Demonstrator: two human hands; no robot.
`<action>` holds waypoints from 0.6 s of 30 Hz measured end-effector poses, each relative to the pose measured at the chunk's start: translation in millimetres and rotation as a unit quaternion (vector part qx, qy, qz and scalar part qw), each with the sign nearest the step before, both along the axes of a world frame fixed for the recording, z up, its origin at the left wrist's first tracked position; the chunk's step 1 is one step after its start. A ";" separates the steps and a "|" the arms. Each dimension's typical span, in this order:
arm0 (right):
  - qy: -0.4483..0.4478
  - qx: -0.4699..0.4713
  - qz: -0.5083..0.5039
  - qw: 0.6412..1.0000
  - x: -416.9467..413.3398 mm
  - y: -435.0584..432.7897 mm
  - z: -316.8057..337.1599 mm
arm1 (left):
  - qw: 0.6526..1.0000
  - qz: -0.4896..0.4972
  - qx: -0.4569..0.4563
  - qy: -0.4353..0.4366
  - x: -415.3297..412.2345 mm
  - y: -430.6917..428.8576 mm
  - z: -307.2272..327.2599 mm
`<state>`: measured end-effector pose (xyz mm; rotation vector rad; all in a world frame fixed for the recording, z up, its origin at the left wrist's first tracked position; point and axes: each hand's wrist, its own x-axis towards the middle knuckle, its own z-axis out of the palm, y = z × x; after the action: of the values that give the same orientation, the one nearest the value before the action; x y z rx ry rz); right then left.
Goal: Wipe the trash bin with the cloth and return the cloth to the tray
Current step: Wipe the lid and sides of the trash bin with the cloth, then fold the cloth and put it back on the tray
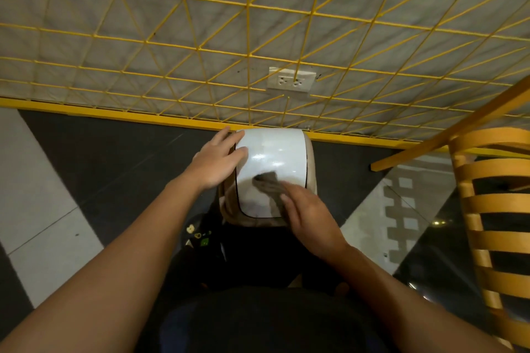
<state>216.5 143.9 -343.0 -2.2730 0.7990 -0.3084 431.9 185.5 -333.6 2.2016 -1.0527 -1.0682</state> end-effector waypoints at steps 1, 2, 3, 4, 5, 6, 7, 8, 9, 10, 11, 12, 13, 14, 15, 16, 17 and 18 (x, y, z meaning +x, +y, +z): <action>-0.013 0.066 -0.054 0.996 1.0 -0.7 13.0 | 1.000 0.013 -0.009 -0.012 -5.1 0.4 5.9; -0.027 0.111 -0.100 0.988 1.7 -2.4 24.6 | 0.999 0.033 -0.022 -0.019 -11.6 0.6 13.4; -0.043 0.133 -0.143 0.980 1.5 -5.1 34.0 | 0.998 0.054 -0.035 -0.017 -19.5 0.7 22.0; -0.057 0.162 -0.181 0.968 0.5 -7.3 43.3 | 0.996 0.074 -0.047 -0.003 -28.9 1.0 32.2; -0.077 0.207 -0.214 0.951 -1.0 -8.8 52.4 | 0.994 0.092 -0.059 0.025 -39.6 2.0 43.3; -0.109 0.271 -0.236 0.927 -3.0 -8.9 62.0 | 0.989 0.109 -0.073 0.061 -51.2 3.7 53.9; -0.151 0.334 -0.248 0.897 -5.7 -7.6 70.9 | 0.983 0.124 -0.087 0.101 -63.8 6.3 65.0; -0.193 0.387 -0.261 0.863 -9.0 -5.6 79.9 | 0.977 0.134 -0.100 0.131 -77.4 9.4 75.6; -0.230 0.430 -0.274 0.829 -13.2 -3.4 89.8 | 0.973 0.137 -0.110 0.149 -91.4 12.5 88.1; -0.258 0.464 -0.280 0.800 -17.6 -0.2 100.3 | 0.970 0.136 -0.117 0.163 -105.4 15.1 100.2; -0.280 0.486 -0.278 0.780 -22.7 3.4 110.5 | 0.966 0.134 -0.127 0.179 -119.3 17.4 112.4; -0.301 0.503 -0.274 0.763 -29.6 7.6 121.5 | 0.961 0.131 -0.142 0.198 -133.6 19.5 125.6; -0.321 0.514 -0.270 0.748 -37.6 11.5 133.0 | 0.956 0.126 -0.156 0.214 -146.5 20.8 138.8; -0.337 0.521 -0.267 0.737 -46.3 15.1 144.3 | 0.954 0.118 -0.166 0.220 -158.3 22.0 151.0; -0.347 0.521 -0.268 0.732 -55.9 18.6 155.7 | 0.954 0.110 -0.173 0.218 -168.6 23.5 163.0; -0.355 0.521 -0.270 0.728 -66.2 21.9 166.8 | 0.955 0.105 -0.182 0.209 -176.8 24.8 173.3; -0.363 0.520 -0.270 0.724 -77.7 25.1 177.3 | 0.955 0.104 -0.193 0.201 -184.0 26.4 183.8; -0.373 0.522 -0.270 0.718 -89.8 27.5 187.0 | 0.953 0.107 -0.201 0.198 -190.8 27.7 193.5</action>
<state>126.7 171.4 -156.1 -0.6884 0.8398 -0.7452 241.0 213.2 -140.1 1.6453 -0.7519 -1.0338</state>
